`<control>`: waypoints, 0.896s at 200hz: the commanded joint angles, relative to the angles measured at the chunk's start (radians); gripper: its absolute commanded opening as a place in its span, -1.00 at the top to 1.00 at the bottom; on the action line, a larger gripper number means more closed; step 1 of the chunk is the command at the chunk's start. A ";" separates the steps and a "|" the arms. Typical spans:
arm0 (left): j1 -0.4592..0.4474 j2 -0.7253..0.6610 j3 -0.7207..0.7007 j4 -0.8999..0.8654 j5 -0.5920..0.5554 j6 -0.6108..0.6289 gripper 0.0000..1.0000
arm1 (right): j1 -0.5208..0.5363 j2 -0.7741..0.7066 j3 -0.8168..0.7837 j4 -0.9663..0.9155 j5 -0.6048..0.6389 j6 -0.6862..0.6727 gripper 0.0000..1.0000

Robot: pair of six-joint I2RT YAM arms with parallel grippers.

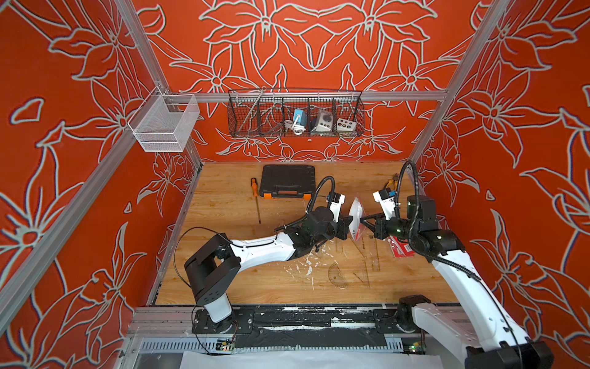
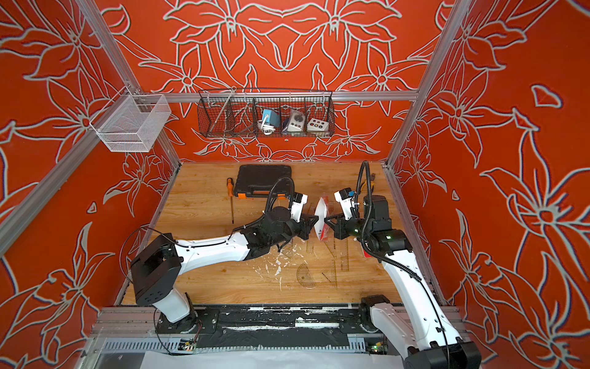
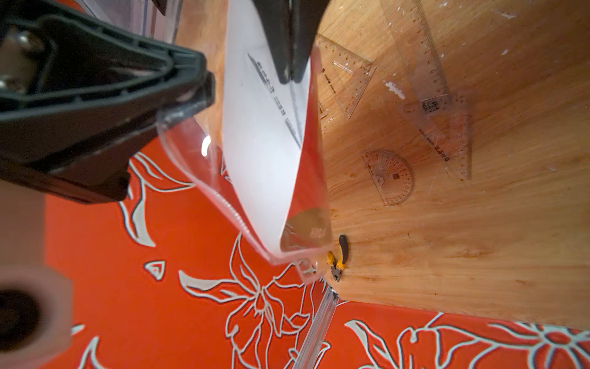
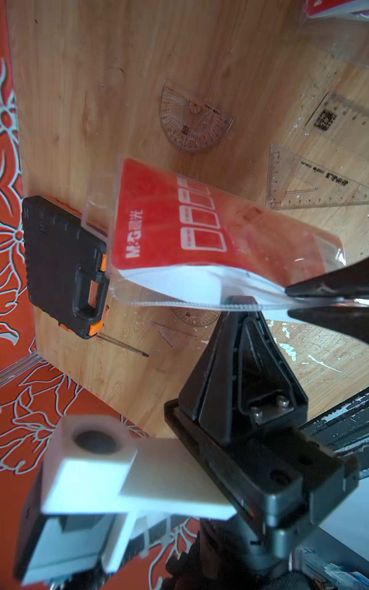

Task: Open the ruler set and take out the ruler
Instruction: Take out the ruler from the ruler set bag.

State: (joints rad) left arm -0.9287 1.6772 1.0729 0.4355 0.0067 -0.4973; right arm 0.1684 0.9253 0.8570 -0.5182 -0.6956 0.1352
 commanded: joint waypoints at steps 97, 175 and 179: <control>0.011 0.052 0.082 -0.056 0.201 -0.003 0.80 | 0.004 0.021 0.131 -0.117 -0.054 -0.113 1.00; 0.014 -0.011 0.023 -0.012 0.235 -0.030 0.46 | 0.004 0.044 0.159 -0.147 -0.100 -0.173 1.00; 0.013 -0.013 0.023 -0.013 0.234 -0.030 0.45 | 0.003 0.047 0.159 -0.146 -0.104 -0.174 1.00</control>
State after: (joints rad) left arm -0.9218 1.7073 1.1156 0.4065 0.2310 -0.5220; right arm 0.1684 0.9573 0.9863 -0.6590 -0.7532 0.0055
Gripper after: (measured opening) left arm 0.262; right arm 0.061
